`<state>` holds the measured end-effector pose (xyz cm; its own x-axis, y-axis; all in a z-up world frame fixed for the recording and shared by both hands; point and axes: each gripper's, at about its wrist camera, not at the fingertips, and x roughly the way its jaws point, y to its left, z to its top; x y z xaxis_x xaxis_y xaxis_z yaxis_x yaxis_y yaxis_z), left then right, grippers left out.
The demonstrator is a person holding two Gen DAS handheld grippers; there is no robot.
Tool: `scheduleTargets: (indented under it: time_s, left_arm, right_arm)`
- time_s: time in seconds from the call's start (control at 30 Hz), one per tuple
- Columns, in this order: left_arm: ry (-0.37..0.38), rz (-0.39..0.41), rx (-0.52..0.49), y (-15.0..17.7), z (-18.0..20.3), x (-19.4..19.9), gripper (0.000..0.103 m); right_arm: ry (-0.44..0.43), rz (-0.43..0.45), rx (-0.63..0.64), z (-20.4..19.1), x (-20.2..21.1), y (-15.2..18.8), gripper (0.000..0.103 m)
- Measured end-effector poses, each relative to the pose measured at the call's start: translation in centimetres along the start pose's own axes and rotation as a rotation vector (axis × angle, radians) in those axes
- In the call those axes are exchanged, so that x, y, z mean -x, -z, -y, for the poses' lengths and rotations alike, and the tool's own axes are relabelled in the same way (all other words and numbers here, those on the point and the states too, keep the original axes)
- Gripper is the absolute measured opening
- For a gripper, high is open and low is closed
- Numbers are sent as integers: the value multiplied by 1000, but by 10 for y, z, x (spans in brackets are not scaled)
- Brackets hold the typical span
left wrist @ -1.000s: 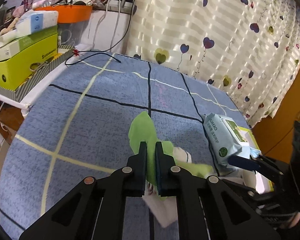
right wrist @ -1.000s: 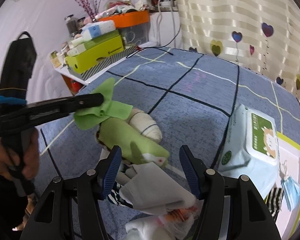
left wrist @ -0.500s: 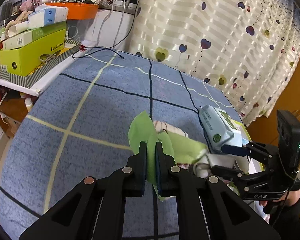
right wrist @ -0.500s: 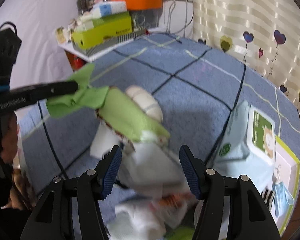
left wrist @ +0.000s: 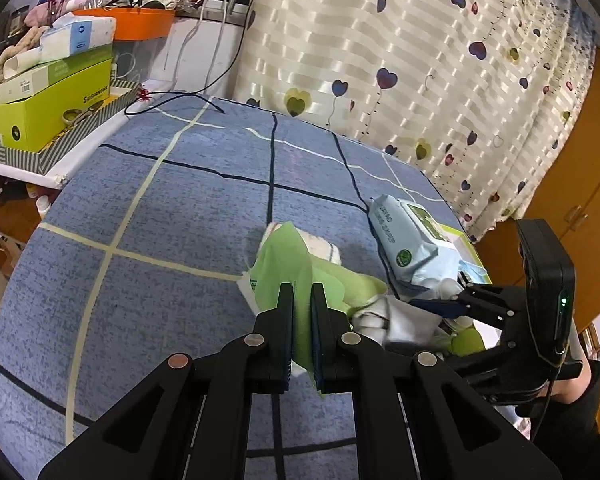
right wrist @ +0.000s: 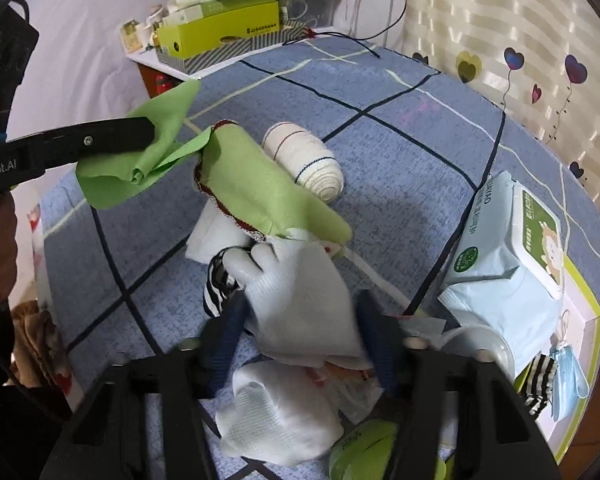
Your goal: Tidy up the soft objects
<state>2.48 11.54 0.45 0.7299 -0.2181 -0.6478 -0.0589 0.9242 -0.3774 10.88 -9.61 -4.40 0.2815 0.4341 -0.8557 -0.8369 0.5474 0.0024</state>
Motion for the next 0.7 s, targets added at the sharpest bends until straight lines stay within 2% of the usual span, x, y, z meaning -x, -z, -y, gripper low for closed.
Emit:
scheduleTargets:
  time_s: [0.2, 0.43, 0.7]
  left_arm:
    - [19, 12, -11, -1, 9, 7, 8]
    - [40, 49, -35, -2, 25, 23, 8]
    - [65, 70, -73, -2, 50, 33, 8]
  right_arm:
    - [14, 66, -18, -4, 17, 4, 24]
    - [21, 208, -79, -3, 57, 9, 24]
    - [40, 315, -157, 0, 93, 22, 24]
